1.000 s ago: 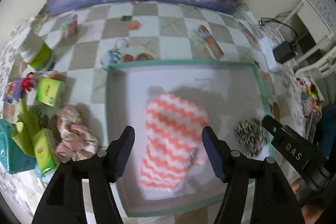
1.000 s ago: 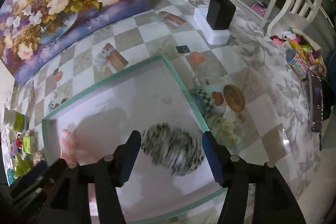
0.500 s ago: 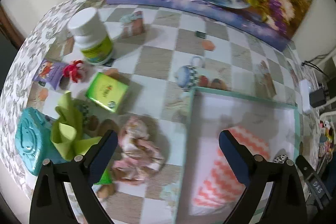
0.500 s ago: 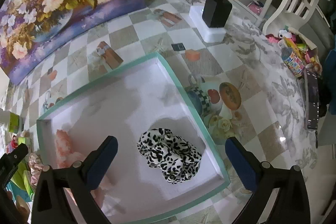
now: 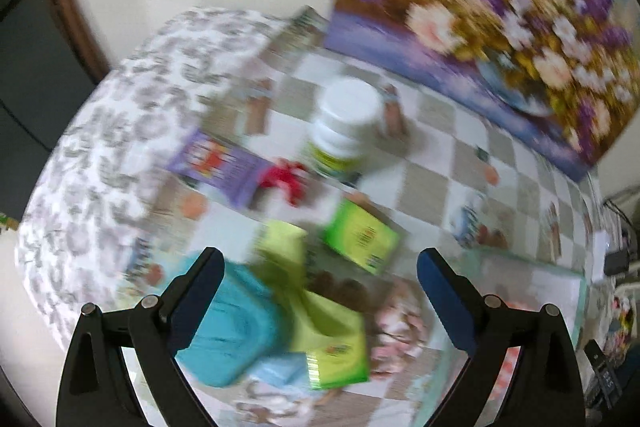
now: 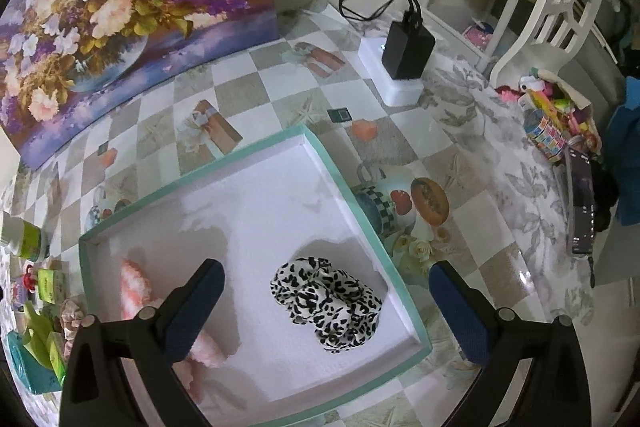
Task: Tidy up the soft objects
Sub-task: 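Withdraw both grippers from the tray back toward the pile, then grasp the pink floral fabric with the right gripper while the left grasps the green box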
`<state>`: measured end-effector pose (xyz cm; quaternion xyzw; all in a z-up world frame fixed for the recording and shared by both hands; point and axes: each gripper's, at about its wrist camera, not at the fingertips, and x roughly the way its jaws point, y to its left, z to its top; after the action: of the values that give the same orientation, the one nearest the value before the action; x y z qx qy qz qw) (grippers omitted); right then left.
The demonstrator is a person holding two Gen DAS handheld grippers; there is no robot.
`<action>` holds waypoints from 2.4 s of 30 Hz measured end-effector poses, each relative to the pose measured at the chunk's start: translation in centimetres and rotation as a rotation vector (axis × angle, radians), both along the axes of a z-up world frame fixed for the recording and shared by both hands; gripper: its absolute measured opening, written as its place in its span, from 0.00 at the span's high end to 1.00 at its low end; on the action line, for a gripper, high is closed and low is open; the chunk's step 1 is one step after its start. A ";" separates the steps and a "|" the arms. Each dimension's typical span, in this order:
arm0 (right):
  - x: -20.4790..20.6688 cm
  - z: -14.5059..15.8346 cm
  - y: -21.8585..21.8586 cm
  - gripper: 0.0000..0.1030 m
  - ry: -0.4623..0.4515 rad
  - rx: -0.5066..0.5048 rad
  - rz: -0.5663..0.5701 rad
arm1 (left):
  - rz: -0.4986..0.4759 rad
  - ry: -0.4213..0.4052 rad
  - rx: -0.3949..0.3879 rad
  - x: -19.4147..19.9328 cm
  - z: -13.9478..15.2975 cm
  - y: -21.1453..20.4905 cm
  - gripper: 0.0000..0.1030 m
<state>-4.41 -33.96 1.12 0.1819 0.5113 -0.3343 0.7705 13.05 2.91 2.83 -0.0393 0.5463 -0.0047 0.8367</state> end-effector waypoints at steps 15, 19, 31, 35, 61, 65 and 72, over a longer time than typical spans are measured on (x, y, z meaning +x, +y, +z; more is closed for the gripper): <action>4.4 1.5 9.8 0.00 -0.133 0.040 0.254 | 0.154 -0.034 0.049 0.5 1.0 9.2 0.06; 6.1 1.0 13.7 0.00 -0.137 0.067 0.354 | 0.185 -0.031 0.037 0.7 0.9 11.0 0.06; 8.8 -3.6 21.8 0.00 -0.062 0.179 0.583 | 0.191 0.015 -0.044 0.5 -0.3 12.1 0.06; 9.3 -4.9 23.0 0.06 -0.048 0.209 0.637 | 0.148 0.017 -0.075 0.6 -0.2 10.9 0.06; 11.2 -9.8 23.8 0.48 0.009 0.349 0.662 | -0.220 0.116 0.085 3.1 -3.9 -0.5 0.06; 11.4 -10.1 23.1 0.60 0.003 0.355 0.641 | -0.224 0.117 0.067 3.9 -4.4 -2.0 0.06; 11.8 -10.2 21.9 0.70 -0.024 0.380 0.610 | -0.245 0.152 0.096 4.7 -6.8 -4.5 0.06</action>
<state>7.36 -12.01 -9.12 0.1646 0.5861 0.0141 0.7932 17.77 -1.60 -3.99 0.0673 0.6082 -0.0776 0.7871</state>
